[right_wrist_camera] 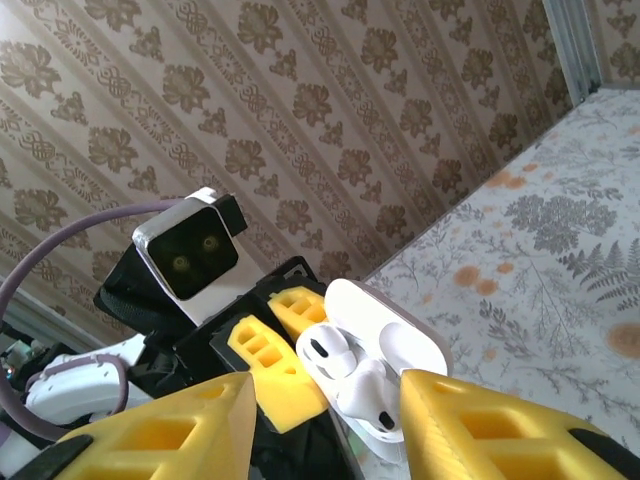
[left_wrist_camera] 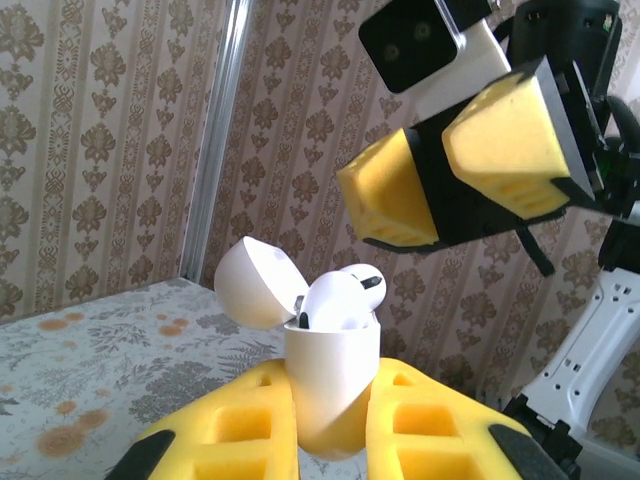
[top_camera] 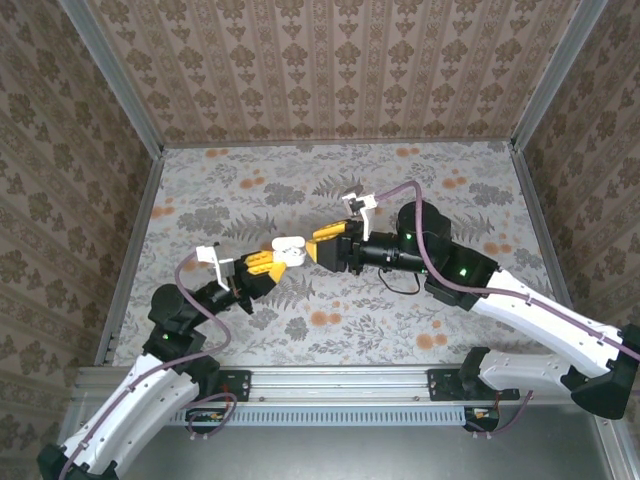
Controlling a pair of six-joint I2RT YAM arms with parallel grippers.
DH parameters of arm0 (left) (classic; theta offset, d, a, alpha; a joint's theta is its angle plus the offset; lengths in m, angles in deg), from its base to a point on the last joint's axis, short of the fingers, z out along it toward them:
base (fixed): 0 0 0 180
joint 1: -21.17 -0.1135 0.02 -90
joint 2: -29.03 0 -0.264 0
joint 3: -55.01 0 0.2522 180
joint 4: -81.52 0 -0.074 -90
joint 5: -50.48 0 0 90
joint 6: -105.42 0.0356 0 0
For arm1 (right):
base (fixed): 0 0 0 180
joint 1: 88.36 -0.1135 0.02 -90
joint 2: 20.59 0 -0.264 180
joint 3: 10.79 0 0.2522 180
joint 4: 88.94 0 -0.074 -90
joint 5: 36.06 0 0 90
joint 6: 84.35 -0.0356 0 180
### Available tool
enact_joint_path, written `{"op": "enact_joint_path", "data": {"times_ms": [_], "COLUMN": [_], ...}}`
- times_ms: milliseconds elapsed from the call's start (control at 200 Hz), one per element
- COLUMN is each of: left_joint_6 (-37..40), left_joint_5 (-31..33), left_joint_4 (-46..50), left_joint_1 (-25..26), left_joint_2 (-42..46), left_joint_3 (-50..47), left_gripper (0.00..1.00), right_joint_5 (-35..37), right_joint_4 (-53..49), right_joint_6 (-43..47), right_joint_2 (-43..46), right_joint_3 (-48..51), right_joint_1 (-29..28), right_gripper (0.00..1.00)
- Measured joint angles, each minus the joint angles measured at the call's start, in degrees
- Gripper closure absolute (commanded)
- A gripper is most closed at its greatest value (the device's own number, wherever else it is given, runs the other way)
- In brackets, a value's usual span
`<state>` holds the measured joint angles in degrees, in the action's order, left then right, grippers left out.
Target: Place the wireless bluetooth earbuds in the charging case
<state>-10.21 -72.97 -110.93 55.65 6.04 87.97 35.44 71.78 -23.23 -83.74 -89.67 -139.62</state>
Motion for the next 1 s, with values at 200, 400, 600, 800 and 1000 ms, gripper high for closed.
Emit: {"op": "enact_joint_path", "data": {"times_ms": [200,400,600,800,1000], "left_joint_6": [2.8,4.1,4.9,5.7,6.3], "left_joint_5": [-1.3,-1.5,-1.6,-1.9,-2.5], "left_joint_4": [0.1,0.5,0.9,0.9,1.0], "left_joint_1": [0.3,0.4,0.5,0.5,0.6], "left_joint_2": [0.2,0.2,0.2,0.1,-0.4], "left_joint_3": [-0.1,-0.1,-0.1,-0.1,-0.1], "left_gripper": [1.00,1.00,1.00,1.00,1.00], "right_joint_5": [-0.2,-1.2,-2.4,-3.0,-3.0], "right_joint_4": [-12.8,-19.5,-21.1,-21.5,-21.9], "right_joint_6": [6.1,9.7,11.0,11.0,11.0], "right_joint_2": [-3.1,-5.2,-6.6,-8.2,-9.6], "right_joint_3": [-7.6,-10.1,-10.2,-11.3,-12.0], "right_joint_1": [0.0,-0.1,-0.4,-1.2,-1.5], "right_gripper": [0.58,0.54,0.54,0.52,0.60]}}
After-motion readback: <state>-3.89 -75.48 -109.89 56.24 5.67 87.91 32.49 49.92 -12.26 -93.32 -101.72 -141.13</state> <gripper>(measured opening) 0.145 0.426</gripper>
